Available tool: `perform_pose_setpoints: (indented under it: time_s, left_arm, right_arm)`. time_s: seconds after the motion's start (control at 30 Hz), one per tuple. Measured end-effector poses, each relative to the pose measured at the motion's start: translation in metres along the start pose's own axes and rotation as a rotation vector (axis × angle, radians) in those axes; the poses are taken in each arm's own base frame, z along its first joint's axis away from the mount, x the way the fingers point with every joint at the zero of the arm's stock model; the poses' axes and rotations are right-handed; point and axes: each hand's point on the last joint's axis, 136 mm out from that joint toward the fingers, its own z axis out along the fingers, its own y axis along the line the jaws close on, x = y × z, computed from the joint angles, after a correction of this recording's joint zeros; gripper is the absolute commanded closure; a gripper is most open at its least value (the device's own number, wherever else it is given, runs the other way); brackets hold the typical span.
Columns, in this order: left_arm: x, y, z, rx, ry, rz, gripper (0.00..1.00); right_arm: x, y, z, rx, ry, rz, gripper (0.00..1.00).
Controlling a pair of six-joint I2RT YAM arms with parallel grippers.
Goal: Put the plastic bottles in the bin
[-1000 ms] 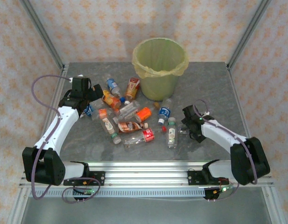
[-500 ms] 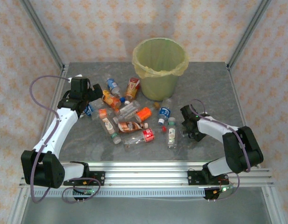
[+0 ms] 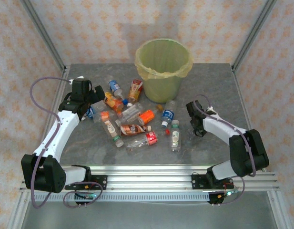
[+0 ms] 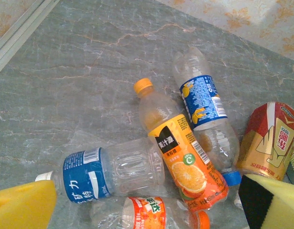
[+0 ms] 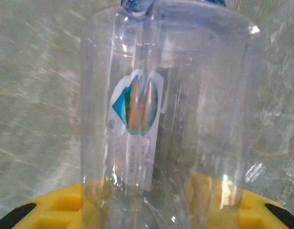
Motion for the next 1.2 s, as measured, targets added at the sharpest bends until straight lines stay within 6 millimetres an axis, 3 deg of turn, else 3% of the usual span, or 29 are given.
perform_pose_setpoints:
  time_s: [0.17,0.27,0.5,0.67,0.8,0.97,1.1,1.2]
  left_arm:
    - [0.0,0.0,0.0,-0.001,0.0,-0.001,0.0]
    - [0.0,0.0,0.0,-0.001,0.0,-0.003,0.0]
    - [0.007,0.003,0.004,-0.006,0.014,-0.023,0.0]
    - [0.011,0.002,0.005,0.001,0.024,-0.03,0.0]
    - [0.011,-0.001,0.005,0.018,0.026,-0.042,0.0]
    - [0.011,-0.005,0.005,0.039,0.027,-0.053,0.0]
    - [0.01,-0.007,0.005,0.049,0.027,-0.055,0.0]
    - [0.011,-0.007,0.006,0.05,0.027,-0.055,0.0]
  right_arm:
    - [-0.038,0.022,-0.039,-0.069,-0.082,-0.079,0.64]
    - [-0.067,0.045,-0.075,-0.15,-0.145,-0.134,0.64]
    - [-0.149,0.12,-0.179,-0.372,-0.336,-0.241,0.63]
    - [-0.185,0.179,-0.219,-0.486,-0.401,-0.322,0.63]
    - [-0.201,0.232,-0.228,-0.567,-0.422,-0.396,0.63]
    - [-0.208,0.3,-0.221,-0.677,-0.414,-0.467,0.63]
    - [-0.204,0.346,-0.21,-0.768,-0.399,-0.501,0.64]
    - [-0.19,0.363,-0.191,-0.8,-0.352,-0.53,0.64]
